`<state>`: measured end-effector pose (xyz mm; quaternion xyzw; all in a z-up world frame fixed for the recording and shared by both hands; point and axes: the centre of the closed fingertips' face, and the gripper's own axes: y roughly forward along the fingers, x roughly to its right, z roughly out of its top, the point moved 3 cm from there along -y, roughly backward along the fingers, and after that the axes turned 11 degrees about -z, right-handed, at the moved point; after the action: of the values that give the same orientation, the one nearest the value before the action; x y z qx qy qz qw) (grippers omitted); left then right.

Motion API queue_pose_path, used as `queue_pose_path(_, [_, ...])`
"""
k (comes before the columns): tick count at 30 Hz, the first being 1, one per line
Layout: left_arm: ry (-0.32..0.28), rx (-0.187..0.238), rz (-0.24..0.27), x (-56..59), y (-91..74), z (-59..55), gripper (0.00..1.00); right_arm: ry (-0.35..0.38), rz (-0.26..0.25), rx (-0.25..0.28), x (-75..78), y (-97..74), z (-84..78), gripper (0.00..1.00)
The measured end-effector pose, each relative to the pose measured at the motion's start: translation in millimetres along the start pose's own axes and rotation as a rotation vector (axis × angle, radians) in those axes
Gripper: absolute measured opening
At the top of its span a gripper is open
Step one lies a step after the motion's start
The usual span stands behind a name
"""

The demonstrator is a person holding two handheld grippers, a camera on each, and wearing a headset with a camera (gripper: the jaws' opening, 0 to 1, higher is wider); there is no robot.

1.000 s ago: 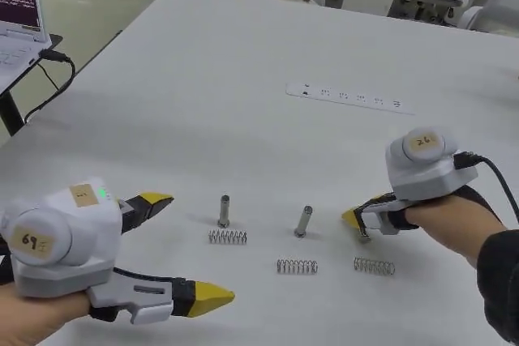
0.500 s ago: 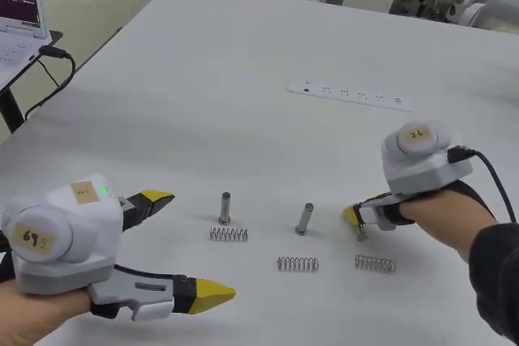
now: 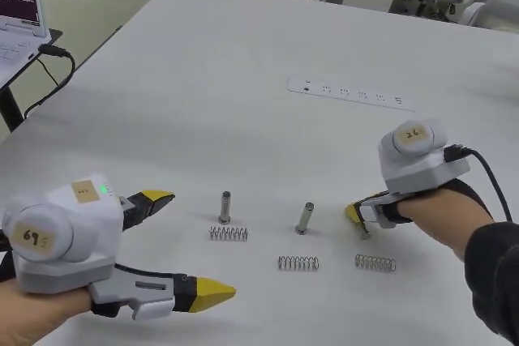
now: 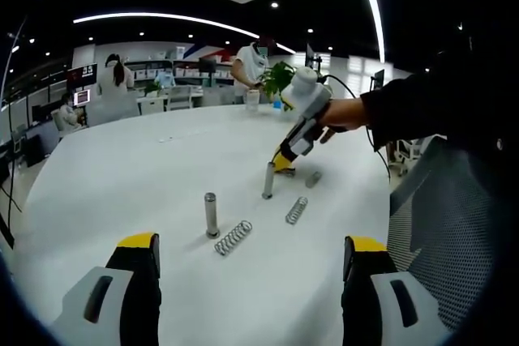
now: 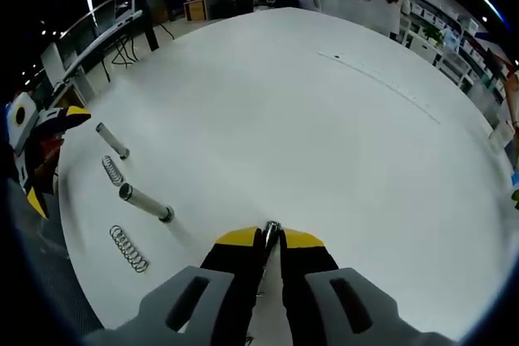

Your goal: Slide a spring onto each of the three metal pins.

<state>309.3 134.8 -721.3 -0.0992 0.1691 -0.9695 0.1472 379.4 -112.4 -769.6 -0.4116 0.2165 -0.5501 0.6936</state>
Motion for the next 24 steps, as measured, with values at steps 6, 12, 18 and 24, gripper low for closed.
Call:
queue_pose_path(6, [-0.001,0.001,-0.001,0.1,0.0,0.3,0.91,0.003,0.003,0.003,0.1,-2.1,-0.5,0.06])
queue_pose_path(12, [-0.001,-0.003,-0.004,0.5,0.6,0.0,0.91,0.010,0.004,0.020,1.0,-5.3,1.0,0.05])
queue_pose_path(18, [0.001,-0.007,-0.005,0.8,1.0,0.1,0.91,0.019,0.013,0.031,1.9,-10.6,1.2,0.05])
queue_pose_path(24, [0.003,-0.007,-0.007,1.1,1.2,0.1,0.91,0.014,0.010,0.056,2.4,-20.1,3.3,0.05])
